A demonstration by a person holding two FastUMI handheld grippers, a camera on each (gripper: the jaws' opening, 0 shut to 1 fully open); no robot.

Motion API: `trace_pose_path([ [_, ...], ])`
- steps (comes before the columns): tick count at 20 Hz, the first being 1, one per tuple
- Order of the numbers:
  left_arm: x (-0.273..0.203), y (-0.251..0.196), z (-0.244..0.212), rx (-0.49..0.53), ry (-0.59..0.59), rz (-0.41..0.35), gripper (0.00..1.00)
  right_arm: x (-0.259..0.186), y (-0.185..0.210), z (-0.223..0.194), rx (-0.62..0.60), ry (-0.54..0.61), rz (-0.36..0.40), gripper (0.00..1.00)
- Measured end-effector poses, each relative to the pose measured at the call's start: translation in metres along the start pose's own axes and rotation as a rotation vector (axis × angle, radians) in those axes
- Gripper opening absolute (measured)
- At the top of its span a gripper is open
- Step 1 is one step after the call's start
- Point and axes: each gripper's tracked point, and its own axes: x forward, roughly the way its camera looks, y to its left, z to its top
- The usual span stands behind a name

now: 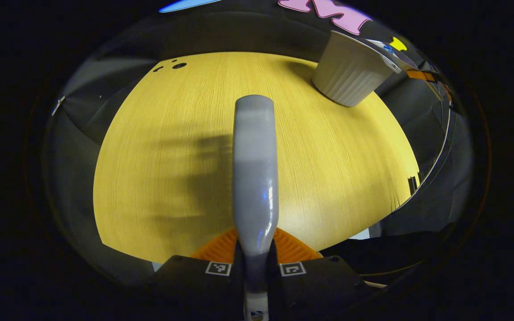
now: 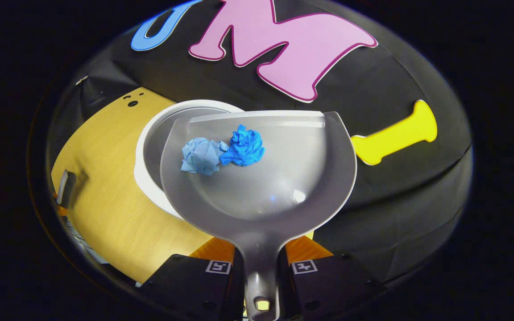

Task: Pick up the small broom and dustpan from the desktop, sweep the trash into the dustpan with the broom, and then empty the trash into the garbage bin.

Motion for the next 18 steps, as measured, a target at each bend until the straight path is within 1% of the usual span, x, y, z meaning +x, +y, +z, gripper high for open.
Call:
trace_pose_path([
  [1, -0.001, -0.001, 0.001, 0.008, -0.001, 0.005, 0.25, 0.001, 0.002, 0.000, -0.009, -0.004, -0.018, 0.35],
  [2, -0.004, 0.001, 0.002, 0.024, -0.007, 0.004, 0.22, 0.004, 0.002, 0.000, -0.048, -0.014, -0.069, 0.35],
  [3, -0.003, 0.000, 0.002, 0.030, -0.012, 0.002, 0.22, 0.005, 0.000, 0.003, -0.101, -0.033, -0.125, 0.34],
  [4, -0.003, 0.000, 0.002, 0.030, -0.010, -0.004, 0.25, 0.006, -0.001, 0.005, -0.138, -0.046, -0.160, 0.34],
  [5, -0.002, 0.000, 0.002, 0.028, -0.005, -0.010, 0.25, 0.006, -0.002, 0.006, -0.168, -0.054, -0.192, 0.34],
  [10, 0.002, 0.001, -0.001, 0.046, 0.018, -0.012, 0.25, 0.009, -0.011, 0.011, -0.293, -0.066, -0.312, 0.34],
  [12, 0.003, 0.001, -0.003, 0.046, 0.028, -0.021, 0.25, 0.009, -0.020, 0.012, -0.367, -0.073, -0.412, 0.34],
  [14, 0.003, 0.000, -0.004, 0.046, 0.035, -0.029, 0.25, 0.011, -0.019, 0.014, -0.411, -0.081, -0.460, 0.34],
  [15, 0.007, 0.002, -0.004, 0.049, 0.040, -0.033, 0.28, 0.010, -0.020, 0.015, -0.448, -0.088, -0.492, 0.34],
  [16, 0.009, 0.004, -0.004, 0.053, 0.046, -0.035, 0.25, 0.007, -0.020, 0.018, -0.492, -0.098, -0.523, 0.34],
  [17, 0.010, 0.005, -0.004, 0.059, 0.051, -0.036, 0.28, 0.005, -0.017, 0.020, -0.537, -0.110, -0.548, 0.34],
  [18, 0.010, 0.006, -0.004, 0.063, 0.054, -0.036, 0.25, 0.002, -0.014, 0.023, -0.585, -0.126, -0.559, 0.34],
])
